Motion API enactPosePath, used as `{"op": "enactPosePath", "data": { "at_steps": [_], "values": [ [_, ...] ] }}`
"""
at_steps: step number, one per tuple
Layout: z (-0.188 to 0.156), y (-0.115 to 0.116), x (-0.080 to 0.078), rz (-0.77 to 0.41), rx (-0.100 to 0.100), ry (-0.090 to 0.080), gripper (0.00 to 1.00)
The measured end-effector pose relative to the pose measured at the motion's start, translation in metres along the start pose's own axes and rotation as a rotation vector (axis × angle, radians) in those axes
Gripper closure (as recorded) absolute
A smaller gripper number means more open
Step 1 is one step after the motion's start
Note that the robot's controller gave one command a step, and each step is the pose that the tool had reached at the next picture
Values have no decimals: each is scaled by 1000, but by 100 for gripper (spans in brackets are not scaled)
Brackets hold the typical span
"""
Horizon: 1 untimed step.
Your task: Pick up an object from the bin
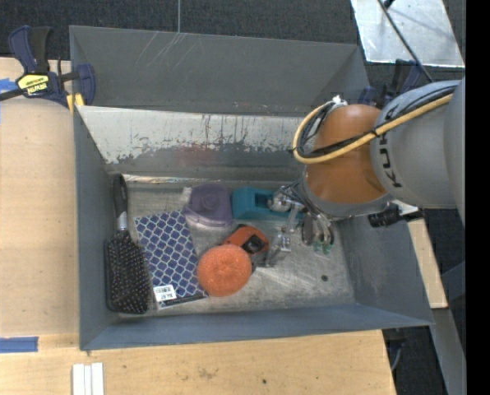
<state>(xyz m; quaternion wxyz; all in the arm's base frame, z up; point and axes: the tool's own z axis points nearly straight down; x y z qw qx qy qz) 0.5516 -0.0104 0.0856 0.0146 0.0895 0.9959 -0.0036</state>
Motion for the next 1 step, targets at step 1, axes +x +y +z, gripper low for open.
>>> {"op": "enactPosePath", "data": {
  "at_steps": [1],
  "values": [
    [0,13,2,-50,12,-3,0]
  ]
}}
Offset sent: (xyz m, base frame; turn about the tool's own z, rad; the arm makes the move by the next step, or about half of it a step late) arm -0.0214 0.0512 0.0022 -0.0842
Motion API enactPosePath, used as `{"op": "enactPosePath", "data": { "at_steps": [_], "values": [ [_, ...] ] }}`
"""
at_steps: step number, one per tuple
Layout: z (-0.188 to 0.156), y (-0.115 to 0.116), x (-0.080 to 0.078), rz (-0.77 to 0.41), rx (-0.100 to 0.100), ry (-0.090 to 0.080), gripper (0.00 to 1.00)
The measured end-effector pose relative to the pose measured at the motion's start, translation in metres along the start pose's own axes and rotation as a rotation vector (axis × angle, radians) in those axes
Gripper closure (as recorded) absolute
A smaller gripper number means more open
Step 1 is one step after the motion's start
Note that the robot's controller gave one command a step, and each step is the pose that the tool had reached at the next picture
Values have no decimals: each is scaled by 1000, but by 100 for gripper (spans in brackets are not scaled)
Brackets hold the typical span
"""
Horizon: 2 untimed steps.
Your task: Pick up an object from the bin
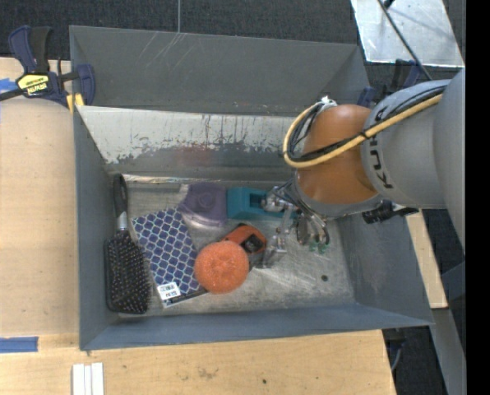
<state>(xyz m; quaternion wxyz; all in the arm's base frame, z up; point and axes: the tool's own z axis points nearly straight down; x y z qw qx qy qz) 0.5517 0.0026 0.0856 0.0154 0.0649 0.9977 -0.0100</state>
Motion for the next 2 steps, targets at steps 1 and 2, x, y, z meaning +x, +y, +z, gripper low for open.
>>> {"op": "enactPosePath", "data": {
  "at_steps": [1,2],
  "values": [
    [-3,25,16,-43,-14,15,0],
    [-3,30,-7,-110,-18,-50,100]
  ]
}}
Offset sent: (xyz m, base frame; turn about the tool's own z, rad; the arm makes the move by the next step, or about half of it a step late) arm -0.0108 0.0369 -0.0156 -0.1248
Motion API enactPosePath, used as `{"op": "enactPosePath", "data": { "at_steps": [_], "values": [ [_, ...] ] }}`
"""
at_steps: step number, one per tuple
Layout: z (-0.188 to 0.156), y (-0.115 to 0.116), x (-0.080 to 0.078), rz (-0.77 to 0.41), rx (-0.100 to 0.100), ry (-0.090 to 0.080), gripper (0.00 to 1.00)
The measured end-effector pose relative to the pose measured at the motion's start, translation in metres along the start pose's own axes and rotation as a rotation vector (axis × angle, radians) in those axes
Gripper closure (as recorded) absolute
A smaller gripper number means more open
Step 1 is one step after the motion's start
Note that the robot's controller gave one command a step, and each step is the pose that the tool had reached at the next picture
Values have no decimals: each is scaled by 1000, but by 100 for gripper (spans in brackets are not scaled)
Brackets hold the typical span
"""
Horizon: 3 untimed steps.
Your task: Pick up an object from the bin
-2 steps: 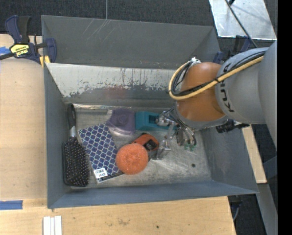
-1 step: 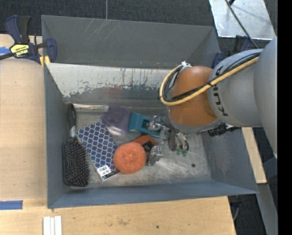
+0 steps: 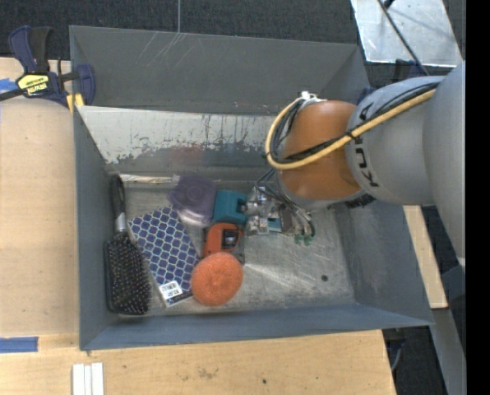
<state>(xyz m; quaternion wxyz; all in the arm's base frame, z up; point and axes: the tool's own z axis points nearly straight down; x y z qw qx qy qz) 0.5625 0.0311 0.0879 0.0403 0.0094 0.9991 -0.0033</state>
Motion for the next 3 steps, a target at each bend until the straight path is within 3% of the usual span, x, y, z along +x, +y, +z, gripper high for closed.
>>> {"op": "enactPosePath", "data": {
  "at_steps": [1,2,3],
  "values": [
    [0,0,0,0,0,0,100],
    [-1,-3,11,-6,-4,30,100],
    [-181,7,-22,15,-5,80,100]
  ]
}}
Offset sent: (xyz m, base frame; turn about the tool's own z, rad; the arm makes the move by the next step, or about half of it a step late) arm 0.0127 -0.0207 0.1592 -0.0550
